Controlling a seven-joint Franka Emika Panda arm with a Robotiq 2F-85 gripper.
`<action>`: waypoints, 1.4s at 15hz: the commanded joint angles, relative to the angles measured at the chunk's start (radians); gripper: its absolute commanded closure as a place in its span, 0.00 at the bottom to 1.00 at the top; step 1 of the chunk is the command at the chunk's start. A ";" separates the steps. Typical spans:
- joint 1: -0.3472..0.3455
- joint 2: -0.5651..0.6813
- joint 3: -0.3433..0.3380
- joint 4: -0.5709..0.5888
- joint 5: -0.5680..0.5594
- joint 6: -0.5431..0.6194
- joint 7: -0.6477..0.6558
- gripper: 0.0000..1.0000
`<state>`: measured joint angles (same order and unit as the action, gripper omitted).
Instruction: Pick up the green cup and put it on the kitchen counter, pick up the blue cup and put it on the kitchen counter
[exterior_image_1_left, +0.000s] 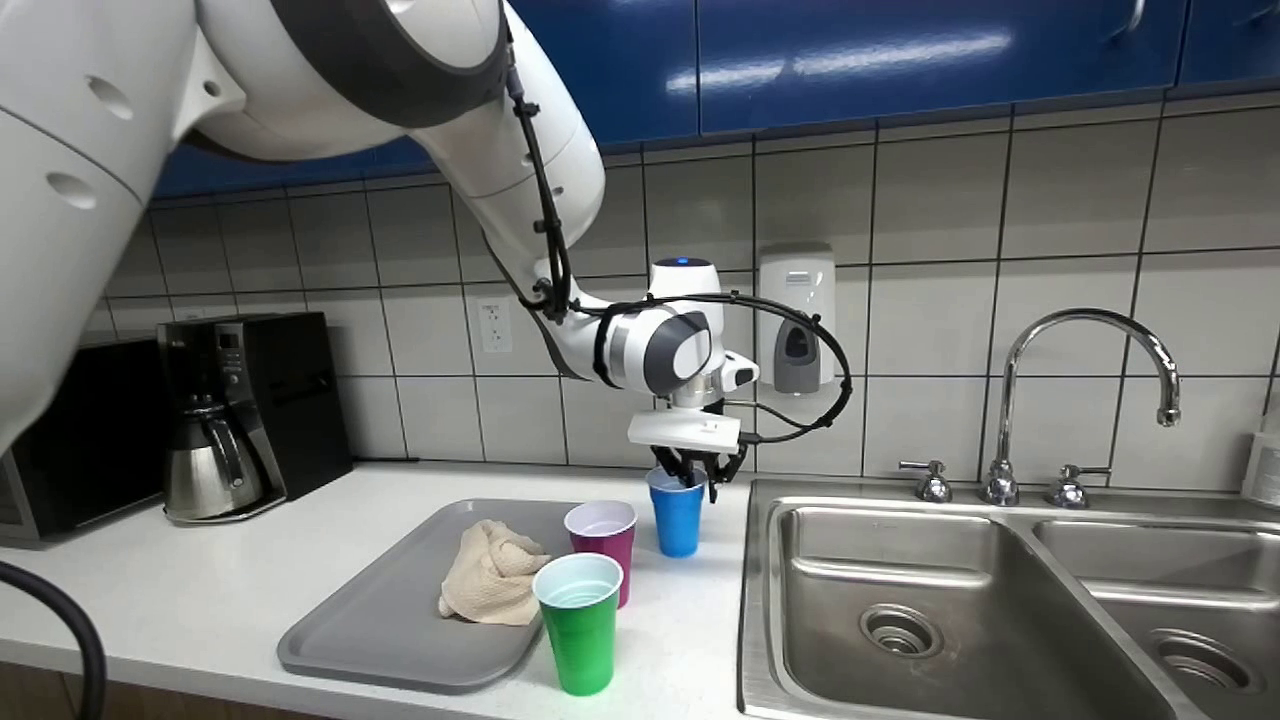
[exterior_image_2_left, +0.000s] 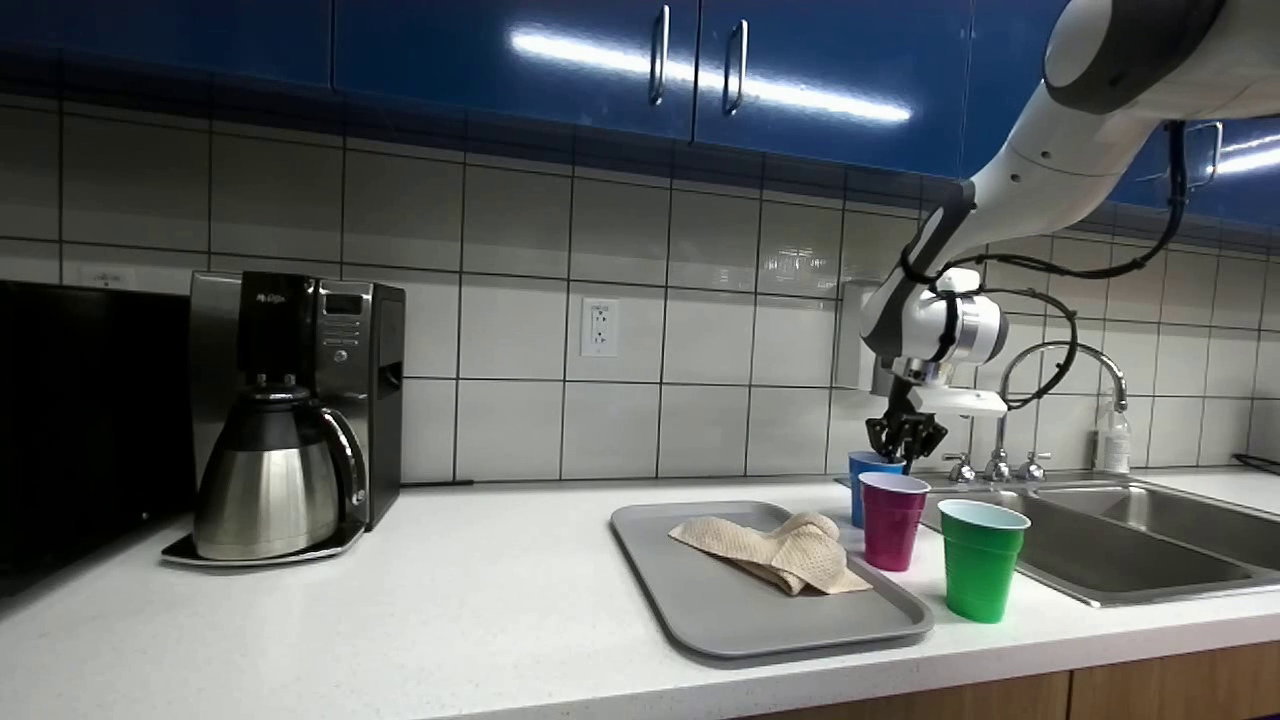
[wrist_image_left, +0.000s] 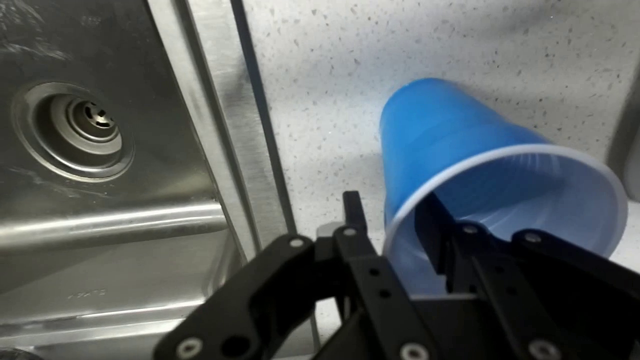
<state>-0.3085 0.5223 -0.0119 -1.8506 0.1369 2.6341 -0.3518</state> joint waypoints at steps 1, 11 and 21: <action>-0.017 0.015 0.007 0.039 0.008 -0.024 -0.006 0.35; -0.028 -0.026 0.008 0.024 0.010 -0.022 -0.012 0.00; -0.027 -0.171 0.009 -0.085 0.020 -0.025 -0.035 0.00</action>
<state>-0.3259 0.4423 -0.0121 -1.8556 0.1369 2.6323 -0.3534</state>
